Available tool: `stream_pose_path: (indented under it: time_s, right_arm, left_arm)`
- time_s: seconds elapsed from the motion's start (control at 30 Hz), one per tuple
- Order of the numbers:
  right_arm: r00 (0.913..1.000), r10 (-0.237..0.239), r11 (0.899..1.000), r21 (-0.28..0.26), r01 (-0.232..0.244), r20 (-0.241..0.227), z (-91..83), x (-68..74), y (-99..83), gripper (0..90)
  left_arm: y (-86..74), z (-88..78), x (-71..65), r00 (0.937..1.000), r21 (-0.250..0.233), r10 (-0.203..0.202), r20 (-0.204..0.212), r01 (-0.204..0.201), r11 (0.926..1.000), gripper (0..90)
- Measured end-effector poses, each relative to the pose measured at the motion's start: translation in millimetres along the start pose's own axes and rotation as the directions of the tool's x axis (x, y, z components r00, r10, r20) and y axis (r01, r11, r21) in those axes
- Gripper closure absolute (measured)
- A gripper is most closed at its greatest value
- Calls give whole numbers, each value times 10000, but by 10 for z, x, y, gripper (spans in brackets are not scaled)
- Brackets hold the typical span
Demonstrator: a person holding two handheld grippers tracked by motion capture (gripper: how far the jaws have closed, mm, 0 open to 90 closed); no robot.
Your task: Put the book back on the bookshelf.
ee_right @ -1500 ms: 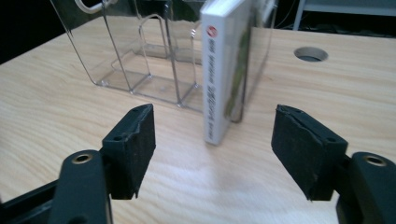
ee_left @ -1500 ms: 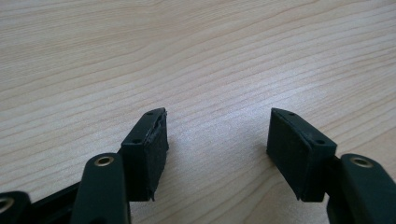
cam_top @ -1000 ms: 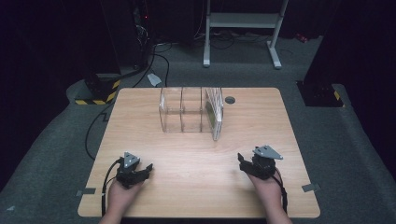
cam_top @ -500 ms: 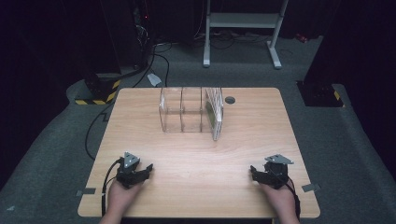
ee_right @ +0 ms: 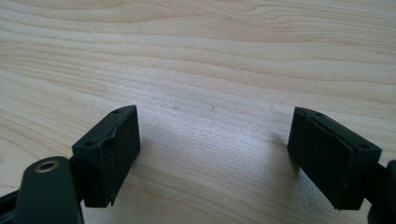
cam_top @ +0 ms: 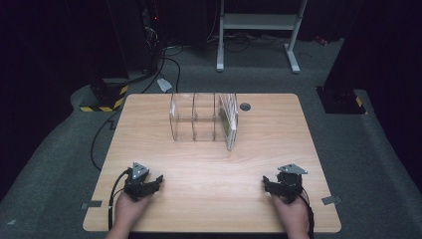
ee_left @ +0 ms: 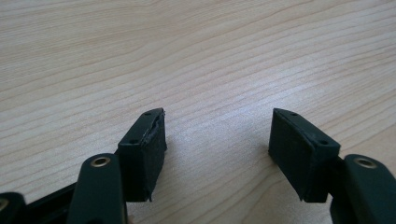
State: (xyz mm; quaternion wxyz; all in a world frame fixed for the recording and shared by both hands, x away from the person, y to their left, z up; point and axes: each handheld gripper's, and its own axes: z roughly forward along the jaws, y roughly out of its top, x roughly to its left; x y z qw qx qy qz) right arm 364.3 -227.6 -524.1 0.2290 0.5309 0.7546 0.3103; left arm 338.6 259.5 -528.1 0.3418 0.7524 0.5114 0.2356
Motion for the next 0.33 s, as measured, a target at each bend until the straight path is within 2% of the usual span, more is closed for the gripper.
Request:
stream_pose_path:
  time_s: [0.33]
  right_arm:
    - [10000, 0, 10000, -1, 0, 0, 0, 0, 0, 166]
  left_arm:
    - [0, 2, -2, 10000, -17, 58, 62, -57, 10000, 355]
